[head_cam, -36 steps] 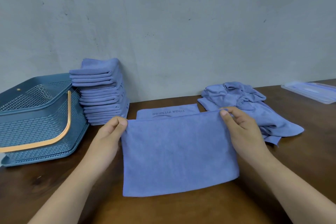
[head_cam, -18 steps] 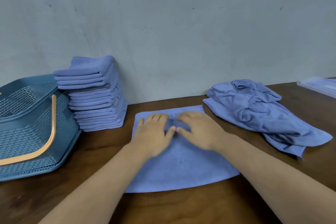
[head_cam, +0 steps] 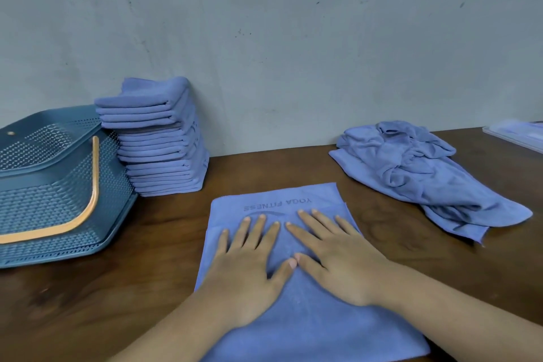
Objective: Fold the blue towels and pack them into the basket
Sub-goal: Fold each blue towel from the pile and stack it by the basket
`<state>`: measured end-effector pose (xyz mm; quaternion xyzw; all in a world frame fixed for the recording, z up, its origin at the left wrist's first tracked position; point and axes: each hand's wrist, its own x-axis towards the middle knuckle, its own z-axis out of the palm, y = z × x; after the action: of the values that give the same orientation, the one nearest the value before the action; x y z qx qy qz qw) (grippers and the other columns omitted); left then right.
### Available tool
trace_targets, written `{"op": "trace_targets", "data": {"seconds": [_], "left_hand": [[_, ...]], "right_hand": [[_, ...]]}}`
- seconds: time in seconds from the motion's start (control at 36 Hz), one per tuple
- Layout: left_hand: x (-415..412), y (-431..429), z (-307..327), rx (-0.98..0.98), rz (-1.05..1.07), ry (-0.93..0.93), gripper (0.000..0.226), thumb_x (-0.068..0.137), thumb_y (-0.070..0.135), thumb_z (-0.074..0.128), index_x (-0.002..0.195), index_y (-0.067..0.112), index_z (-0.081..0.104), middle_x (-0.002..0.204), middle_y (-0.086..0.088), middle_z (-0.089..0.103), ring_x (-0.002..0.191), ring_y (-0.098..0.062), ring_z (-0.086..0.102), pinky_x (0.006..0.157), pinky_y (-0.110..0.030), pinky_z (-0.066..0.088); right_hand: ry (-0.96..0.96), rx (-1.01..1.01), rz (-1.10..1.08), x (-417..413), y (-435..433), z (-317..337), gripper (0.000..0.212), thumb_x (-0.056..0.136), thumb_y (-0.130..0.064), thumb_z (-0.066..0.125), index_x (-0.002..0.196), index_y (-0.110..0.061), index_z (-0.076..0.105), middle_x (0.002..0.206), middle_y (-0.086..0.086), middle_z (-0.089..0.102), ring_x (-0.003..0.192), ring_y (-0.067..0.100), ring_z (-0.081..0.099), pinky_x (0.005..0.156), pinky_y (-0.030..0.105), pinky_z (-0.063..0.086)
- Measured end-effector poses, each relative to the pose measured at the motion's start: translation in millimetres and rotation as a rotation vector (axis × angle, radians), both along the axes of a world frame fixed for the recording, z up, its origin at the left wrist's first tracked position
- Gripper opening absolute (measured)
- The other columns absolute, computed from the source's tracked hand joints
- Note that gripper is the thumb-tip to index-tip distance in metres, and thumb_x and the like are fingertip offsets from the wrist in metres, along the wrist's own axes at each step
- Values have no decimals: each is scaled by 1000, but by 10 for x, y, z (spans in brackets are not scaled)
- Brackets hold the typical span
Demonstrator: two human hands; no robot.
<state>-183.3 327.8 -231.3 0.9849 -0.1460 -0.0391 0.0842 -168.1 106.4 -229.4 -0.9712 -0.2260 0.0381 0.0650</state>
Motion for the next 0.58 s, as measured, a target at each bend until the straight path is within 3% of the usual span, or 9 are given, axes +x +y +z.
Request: {"op": "trace_targets", "data": {"seconds": [0.11, 0.19, 0.25, 0.31, 0.39, 0.5, 0.58], "left_hand": [[-263, -2, 35, 9, -13, 27, 90, 85, 85, -3, 165, 45, -14, 167, 21, -31, 155, -8, -33, 130, -48, -13], [-179, 48, 104, 18, -23, 28, 75, 101, 77, 16, 167, 45, -2, 173, 22, -16, 160, -7, -20, 131, -45, -6], [33, 98, 163, -16, -62, 3, 66, 107, 66, 25, 167, 43, 11, 175, 20, 3, 162, -5, -5, 131, -40, 0], [273, 174, 205, -63, -106, 15, 59, 109, 58, 30, 166, 43, 18, 174, 22, 12, 160, 0, 1, 131, -38, 1], [516, 376, 184, -75, -109, 75, 57, 110, 57, 30, 165, 47, 18, 173, 28, 6, 158, 5, -5, 131, -35, -3], [638, 757, 114, -60, -63, 85, 57, 107, 66, 22, 162, 58, 11, 169, 36, -4, 153, 14, -14, 130, -33, -8], [719, 957, 95, -71, -10, 107, 57, 105, 70, 19, 161, 62, 8, 166, 41, -6, 150, 18, -17, 130, -36, -9]], "right_hand": [[26, -21, 3, -298, 24, 21, 67, 103, -67, 0, 166, -45, -10, 173, -13, -22, 159, 10, -24, 127, 36, -14], [2, -14, 15, -253, 40, 100, 65, 108, -65, 18, 168, -42, 4, 177, -10, -5, 162, 13, -8, 131, 39, -2], [-23, 42, 47, -67, 60, 179, 66, 108, -64, 28, 168, -37, 16, 176, -11, 12, 161, 9, 6, 131, 34, 6], [30, 106, 96, 160, 49, 204, 67, 108, -62, 33, 168, -34, 19, 175, -13, 16, 160, 4, 10, 131, 31, 7], [63, 75, 117, 434, -84, 104, 66, 108, -65, 30, 168, -40, 17, 176, -17, 7, 160, -1, -1, 132, 36, 3], [46, 94, -1, 562, -375, 72, 65, 105, -70, 29, 166, -47, 18, 175, -19, 3, 159, -4, -6, 128, 26, -3], [81, 112, -114, 622, -604, 78, 67, 104, -71, 30, 166, -48, 16, 175, -21, -1, 158, -5, -8, 130, 29, -1]]}}
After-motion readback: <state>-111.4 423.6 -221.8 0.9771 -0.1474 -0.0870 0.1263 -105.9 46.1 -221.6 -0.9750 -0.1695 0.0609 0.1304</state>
